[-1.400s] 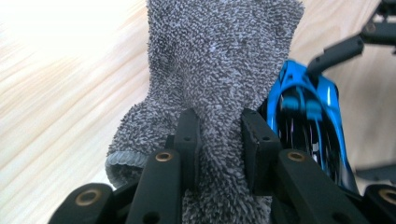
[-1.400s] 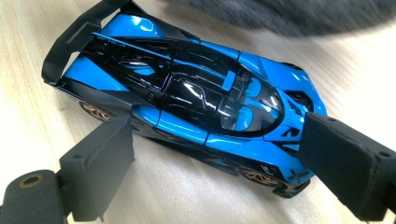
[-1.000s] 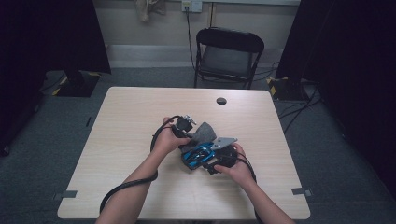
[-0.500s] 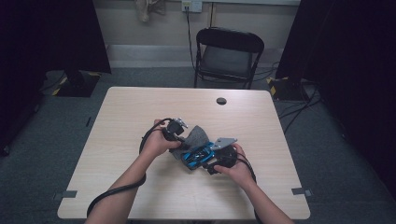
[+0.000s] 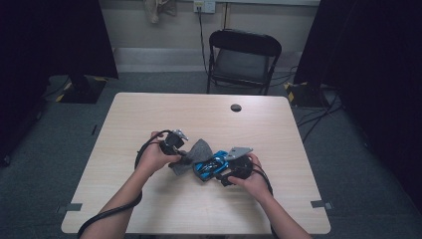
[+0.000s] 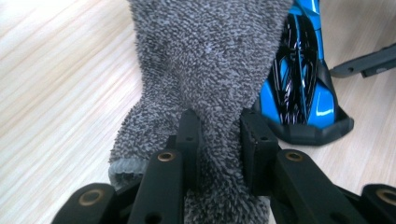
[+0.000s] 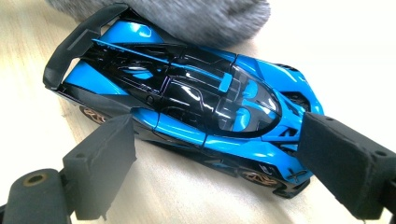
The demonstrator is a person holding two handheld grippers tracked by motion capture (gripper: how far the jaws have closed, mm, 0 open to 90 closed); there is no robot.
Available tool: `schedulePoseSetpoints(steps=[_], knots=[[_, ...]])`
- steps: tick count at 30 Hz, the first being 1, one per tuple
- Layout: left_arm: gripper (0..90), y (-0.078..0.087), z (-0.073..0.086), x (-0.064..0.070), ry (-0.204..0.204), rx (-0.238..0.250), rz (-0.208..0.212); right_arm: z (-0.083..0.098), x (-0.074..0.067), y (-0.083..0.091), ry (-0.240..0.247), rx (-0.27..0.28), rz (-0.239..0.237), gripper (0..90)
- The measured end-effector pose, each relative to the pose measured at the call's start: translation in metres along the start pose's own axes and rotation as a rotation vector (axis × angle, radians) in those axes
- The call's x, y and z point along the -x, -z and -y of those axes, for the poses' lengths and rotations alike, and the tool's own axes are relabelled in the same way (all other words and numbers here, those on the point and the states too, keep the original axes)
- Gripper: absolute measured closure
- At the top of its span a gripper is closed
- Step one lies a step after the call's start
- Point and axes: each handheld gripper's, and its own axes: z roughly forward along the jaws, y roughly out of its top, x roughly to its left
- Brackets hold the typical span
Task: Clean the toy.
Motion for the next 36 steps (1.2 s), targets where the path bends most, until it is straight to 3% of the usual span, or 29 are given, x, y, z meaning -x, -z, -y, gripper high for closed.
schedulePoseSetpoints(steps=[3, 8, 14, 19, 24, 31, 36], knots=[[72.4, 0.012, 0.005, -0.005, 0.026, 0.038, -0.021, 0.0, 0.0, 0.0, -0.001, -0.002, 0.001, 11.5], [72.3, 0.032, 0.013, -0.019, 0.063, 0.085, -0.092, -0.003, 0.0, 0.001, -0.006, -0.014, -0.004, 13.0], [72.2, 0.041, 0.022, -0.041, 0.136, 0.108, -0.137, -0.004, 0.001, 0.005, -0.007, -0.017, -0.008, 13.1], [72.2, 0.046, 0.021, -0.058, 0.176, 0.136, -0.174, -0.003, 0.007, 0.011, -0.019, -0.023, -0.002, 13.1], [72.0, 0.045, 0.02, -0.071, 0.212, 0.141, -0.205, -0.004, 0.014, 0.016, -0.02, -0.022, 0.002, 13.1], [71.6, 0.034, 0.033, -0.084, 0.279, 0.132, -0.225, -0.003, 0.018, 0.018, -0.024, -0.019, -0.003, 13.1], [70.4, 0.029, 0.039, -0.088, 0.289, 0.136, -0.239, -0.001, 0.02, 0.02, -0.025, -0.023, -0.003, 13.1]])
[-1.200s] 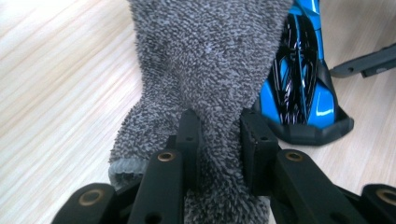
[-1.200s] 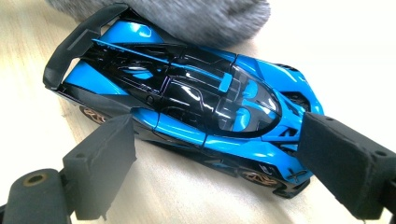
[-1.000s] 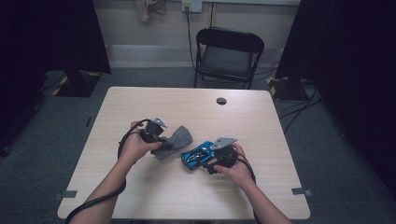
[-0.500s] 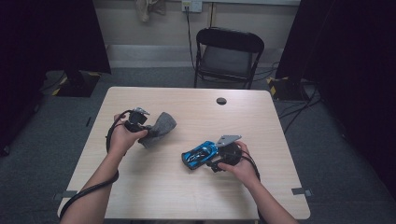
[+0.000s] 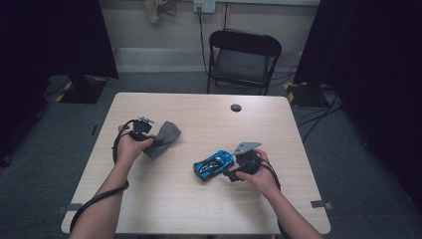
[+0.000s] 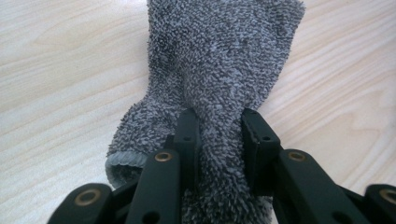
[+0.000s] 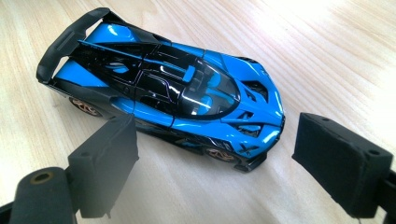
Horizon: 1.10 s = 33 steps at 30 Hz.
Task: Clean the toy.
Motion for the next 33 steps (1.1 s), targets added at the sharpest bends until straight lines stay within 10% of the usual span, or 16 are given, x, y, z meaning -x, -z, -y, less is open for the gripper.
schedulePoseSetpoints(steps=[16, 33], knots=[[62.8, -0.002, 0.001, 0.0031, -0.013, 0.017, -0.011, 0.0014, -0.0014, 0.0057, 0.0, -0.005, 0.009, 13.1], [33.9, 0.0045, -0.0041, 0.0097, -0.049, 0.062, -0.016, 0.0009, -0.0016, 0.0095, -0.008, 0.004, 0.003, 13.1]])
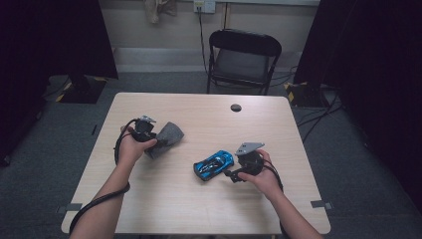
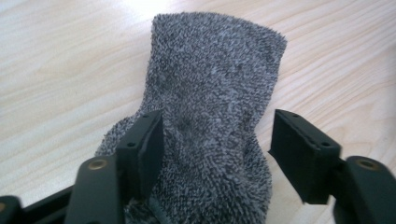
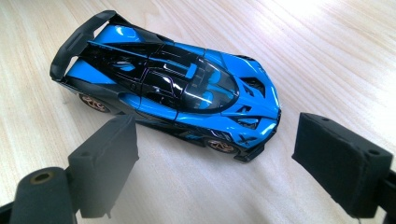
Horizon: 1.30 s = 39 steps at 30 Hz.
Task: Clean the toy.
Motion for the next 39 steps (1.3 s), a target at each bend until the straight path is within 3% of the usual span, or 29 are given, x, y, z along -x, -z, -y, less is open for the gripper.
schedulePoseSetpoints(steps=[19, 30, 39], knots=[[23.8, 0.019, 0.006, 0.009, -0.008, 0.029, 0.07, 0.002, 0.0, 0.003, -0.009, -0.003, -0.006, 13.1], [21.8, 0.035, 0.022, 0.011, -0.032, 0.029, 0.07, 0.004, 0.002, 0.007, -0.021, 0.008, -0.02, 13.1], [21.7, 0.046, 0.033, 0.009, -0.027, 0.027, 0.077, 0.008, 0.005, 0.011, -0.032, 0.016, -0.014, 13.1]])
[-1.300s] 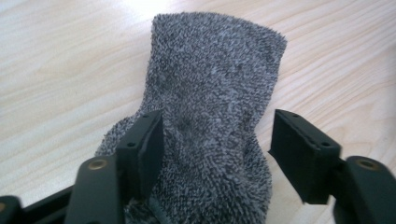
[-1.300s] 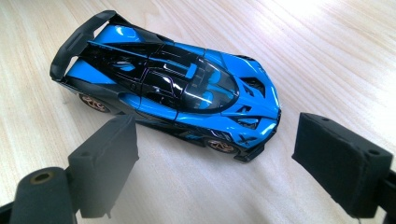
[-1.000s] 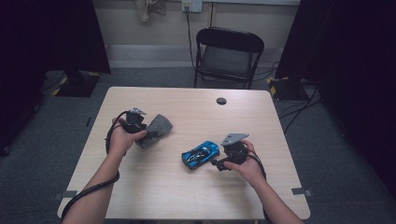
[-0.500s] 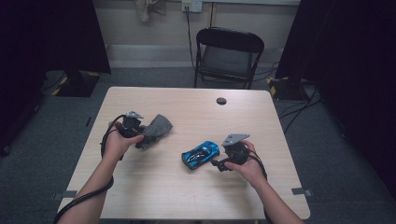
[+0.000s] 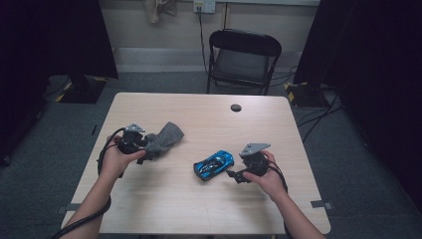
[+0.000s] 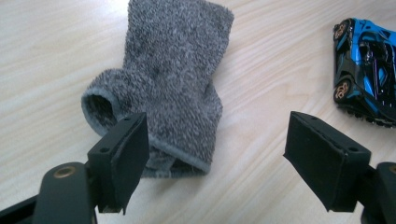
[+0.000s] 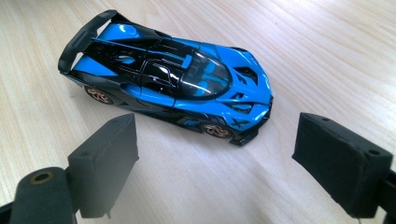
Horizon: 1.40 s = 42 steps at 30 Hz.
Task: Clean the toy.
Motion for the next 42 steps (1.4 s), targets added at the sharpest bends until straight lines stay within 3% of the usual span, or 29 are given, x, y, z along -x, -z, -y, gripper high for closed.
schedulePoseSetpoints(steps=[16, 23, 33, 42], knots=[[21.7, 0.011, 0.013, 0.003, -0.008, 0.02, 0.007, 0.005, 0.004, 0.011, -0.028, 0.004, 0.003, 13.0], [19.3, 0.013, 0.023, 0.003, 0.012, 0.015, 0.018, 0.008, 0.005, 0.014, -0.037, 0.003, 0.005, 13.0], [18.0, 0.021, 0.031, 0.004, -0.01, 0.012, 0.015, 0.015, 0.008, 0.021, -0.049, 0.009, 0.013, 13.0], [18.0, 0.025, 0.038, 0.005, -0.004, 0.005, 0.018, 0.019, 0.009, 0.026, -0.054, 0.003, 0.019, 13.0]])
